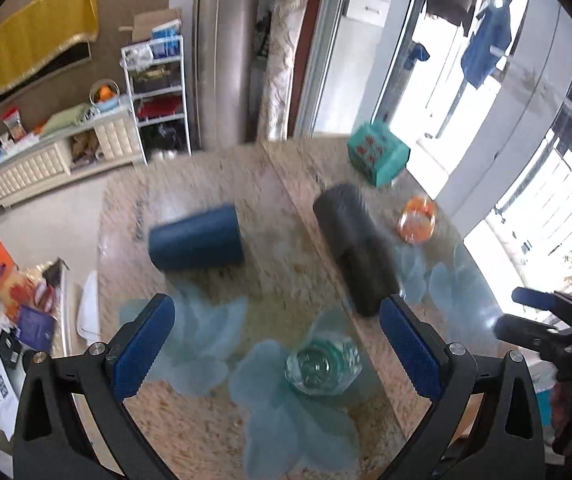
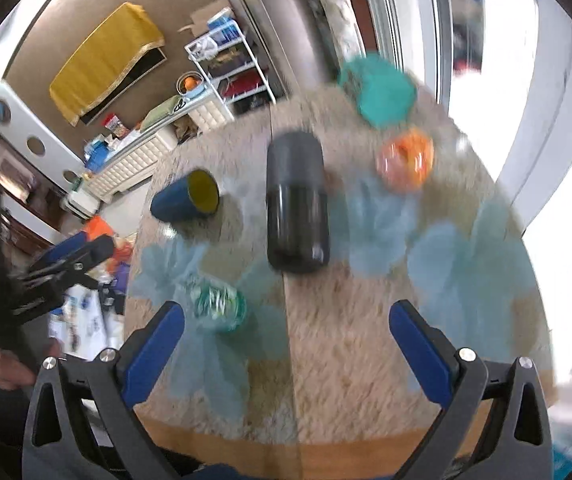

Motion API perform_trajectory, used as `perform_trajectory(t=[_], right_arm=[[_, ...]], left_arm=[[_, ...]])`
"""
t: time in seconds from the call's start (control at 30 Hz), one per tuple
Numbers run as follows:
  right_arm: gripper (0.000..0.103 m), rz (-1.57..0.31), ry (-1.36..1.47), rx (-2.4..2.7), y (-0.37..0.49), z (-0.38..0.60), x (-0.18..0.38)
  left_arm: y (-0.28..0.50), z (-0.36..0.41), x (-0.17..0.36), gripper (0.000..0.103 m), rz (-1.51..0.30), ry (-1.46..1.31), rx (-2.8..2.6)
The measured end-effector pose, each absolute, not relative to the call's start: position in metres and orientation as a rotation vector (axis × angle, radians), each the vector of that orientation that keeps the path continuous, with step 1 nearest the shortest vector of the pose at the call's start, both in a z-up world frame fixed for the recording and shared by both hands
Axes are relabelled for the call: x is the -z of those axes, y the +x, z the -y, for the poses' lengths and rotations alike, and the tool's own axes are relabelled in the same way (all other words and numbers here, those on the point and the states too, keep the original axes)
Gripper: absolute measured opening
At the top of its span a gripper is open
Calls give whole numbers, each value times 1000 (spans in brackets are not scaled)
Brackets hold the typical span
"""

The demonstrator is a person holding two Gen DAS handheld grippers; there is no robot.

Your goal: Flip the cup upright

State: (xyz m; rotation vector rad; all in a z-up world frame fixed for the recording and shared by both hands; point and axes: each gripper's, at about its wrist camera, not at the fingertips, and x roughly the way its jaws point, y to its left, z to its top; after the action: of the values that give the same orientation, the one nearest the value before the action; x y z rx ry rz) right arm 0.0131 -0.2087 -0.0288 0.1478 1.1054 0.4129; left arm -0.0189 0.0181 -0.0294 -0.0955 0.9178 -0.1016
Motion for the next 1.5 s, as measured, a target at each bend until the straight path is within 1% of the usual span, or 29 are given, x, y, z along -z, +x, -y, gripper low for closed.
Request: perform_trajectory(t=[0.2,0.33,0.43,0.67,0.97,1.17,1.5], right_arm=[[103,-992,-29,-336,22,187,-10],[103,-903,-136,-287,16,176,-29],[103,-866,-146,-277,9,173,-37],[103,-873,-143,-275,0,169,-31],[103,-867,-120,-284,-3,172,-36],[103,-840,-95,-297,-4,177,-39],[103,-836,-84,-307,-5,178,-37]], left_arm=[[-27,-24,-19,103,-821,-89,80],[-33,-26,-37,103,-799,-80,47],[-40,-31,-43,103,-781,-100,45],[-47,-35,-38,103,-809,-109,27],[-44,-20,-28,103,-842,-112,58],[-44,-12,-31,103,-805,-71,45],[-38,-12,-23,103,-838,-88,49]])
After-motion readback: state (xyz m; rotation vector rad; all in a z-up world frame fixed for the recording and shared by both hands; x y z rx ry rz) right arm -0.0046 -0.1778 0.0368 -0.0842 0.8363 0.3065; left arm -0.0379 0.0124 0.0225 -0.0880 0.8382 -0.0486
